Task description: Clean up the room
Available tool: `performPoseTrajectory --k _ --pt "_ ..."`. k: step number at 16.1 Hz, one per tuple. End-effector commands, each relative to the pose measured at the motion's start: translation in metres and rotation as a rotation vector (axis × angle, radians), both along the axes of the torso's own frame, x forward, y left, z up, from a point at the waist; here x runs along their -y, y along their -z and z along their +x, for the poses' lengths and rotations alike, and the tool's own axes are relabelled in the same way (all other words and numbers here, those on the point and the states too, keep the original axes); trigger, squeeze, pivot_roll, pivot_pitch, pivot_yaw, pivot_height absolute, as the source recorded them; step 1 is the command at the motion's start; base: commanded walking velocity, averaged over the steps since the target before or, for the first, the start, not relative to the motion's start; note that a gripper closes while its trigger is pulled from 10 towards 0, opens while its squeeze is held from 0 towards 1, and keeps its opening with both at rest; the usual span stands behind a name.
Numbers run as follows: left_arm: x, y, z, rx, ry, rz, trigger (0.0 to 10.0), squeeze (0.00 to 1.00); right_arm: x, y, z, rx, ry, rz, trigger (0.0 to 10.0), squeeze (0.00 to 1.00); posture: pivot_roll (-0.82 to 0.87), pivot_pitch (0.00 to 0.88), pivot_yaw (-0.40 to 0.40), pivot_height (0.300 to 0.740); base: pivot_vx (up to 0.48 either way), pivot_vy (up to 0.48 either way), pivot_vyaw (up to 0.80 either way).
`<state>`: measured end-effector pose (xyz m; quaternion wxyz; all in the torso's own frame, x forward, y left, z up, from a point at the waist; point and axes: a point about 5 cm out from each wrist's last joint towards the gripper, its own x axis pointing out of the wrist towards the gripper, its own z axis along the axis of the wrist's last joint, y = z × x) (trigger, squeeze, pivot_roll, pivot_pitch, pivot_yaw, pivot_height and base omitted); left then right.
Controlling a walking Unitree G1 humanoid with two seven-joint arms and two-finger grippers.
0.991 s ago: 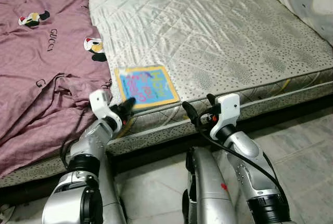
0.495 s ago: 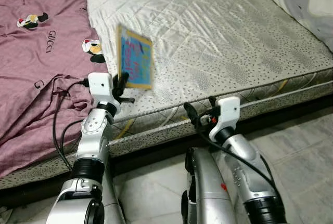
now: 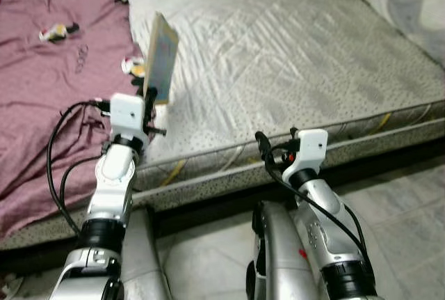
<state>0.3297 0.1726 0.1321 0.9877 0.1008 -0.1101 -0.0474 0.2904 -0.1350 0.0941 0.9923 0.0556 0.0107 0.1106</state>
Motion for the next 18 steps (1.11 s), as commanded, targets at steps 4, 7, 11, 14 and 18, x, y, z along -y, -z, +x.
performPoseTrajectory --k 4,7,11,14,18 --pt "0.002 -0.027 -0.003 0.141 -0.005 0.126 4.7 0.0 0.007 0.0 0.003 0.005 0.041 0.004 10.0 0.0 -0.01 0.024 -0.001 0.605 0.0 0.0 0.0" --pt "0.004 -0.032 -0.003 0.149 -0.028 0.165 10.0 0.0 0.006 0.001 0.003 0.006 0.045 0.004 10.0 0.0 0.0 0.028 -0.003 0.644 0.0 0.0 0.0" --pt "0.015 -0.019 -0.013 0.081 -0.04 0.1 10.0 0.0 0.009 -0.002 0.004 0.018 0.067 0.0 10.0 0.0 -0.01 0.029 -0.001 0.691 0.0 0.0 0.0" --pt "0.025 -0.003 -0.027 0.035 -0.042 0.107 10.0 0.0 0.012 -0.001 0.003 0.018 0.091 -0.005 10.0 0.0 0.0 0.03 0.005 0.725 0.0 0.0 0.0" --pt "0.035 0.0 -0.018 -0.007 -0.039 0.073 10.0 0.0 0.012 -0.001 0.006 0.012 0.11 0.003 10.0 0.0 0.0 0.028 0.001 0.74 0.0 0.0 0.0"
